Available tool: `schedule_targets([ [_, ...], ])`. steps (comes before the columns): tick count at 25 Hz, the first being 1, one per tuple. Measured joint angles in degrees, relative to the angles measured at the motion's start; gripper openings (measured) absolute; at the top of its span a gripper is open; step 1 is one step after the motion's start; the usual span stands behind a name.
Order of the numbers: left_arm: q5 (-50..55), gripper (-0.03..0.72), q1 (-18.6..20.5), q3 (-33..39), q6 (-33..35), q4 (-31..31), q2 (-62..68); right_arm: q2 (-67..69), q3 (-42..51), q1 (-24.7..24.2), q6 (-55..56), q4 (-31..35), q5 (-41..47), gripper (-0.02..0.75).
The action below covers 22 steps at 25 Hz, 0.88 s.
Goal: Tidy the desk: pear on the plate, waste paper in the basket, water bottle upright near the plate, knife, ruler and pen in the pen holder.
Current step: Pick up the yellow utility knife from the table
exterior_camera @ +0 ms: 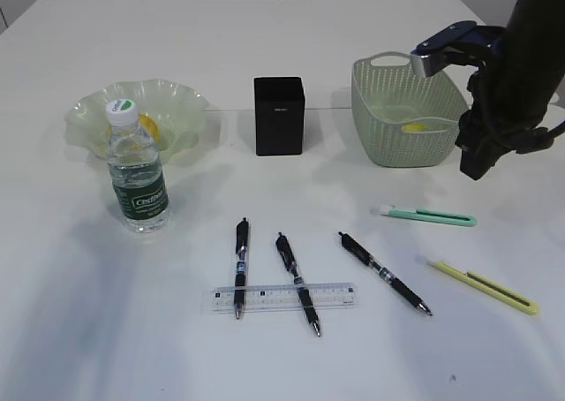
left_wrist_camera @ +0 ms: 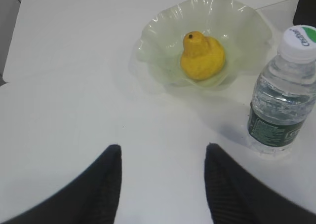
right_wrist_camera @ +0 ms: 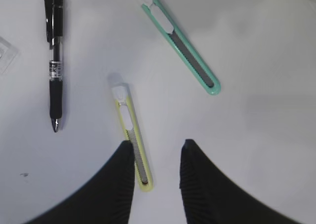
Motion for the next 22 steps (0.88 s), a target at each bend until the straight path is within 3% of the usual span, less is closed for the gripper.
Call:
schedule_targets([
  [9, 0.0, 0.382, 0.0, 0.0, 0.0, 0.0, 0.0, 0.0, 0.0, 0.0, 6.3, 0.0, 0.0, 0.239],
  [22, 0.0, 0.382, 0.0, 0.0, 0.0, 0.0, 0.0, 0.0, 0.0, 0.0, 26.1, 0.0, 0.0, 0.239],
])
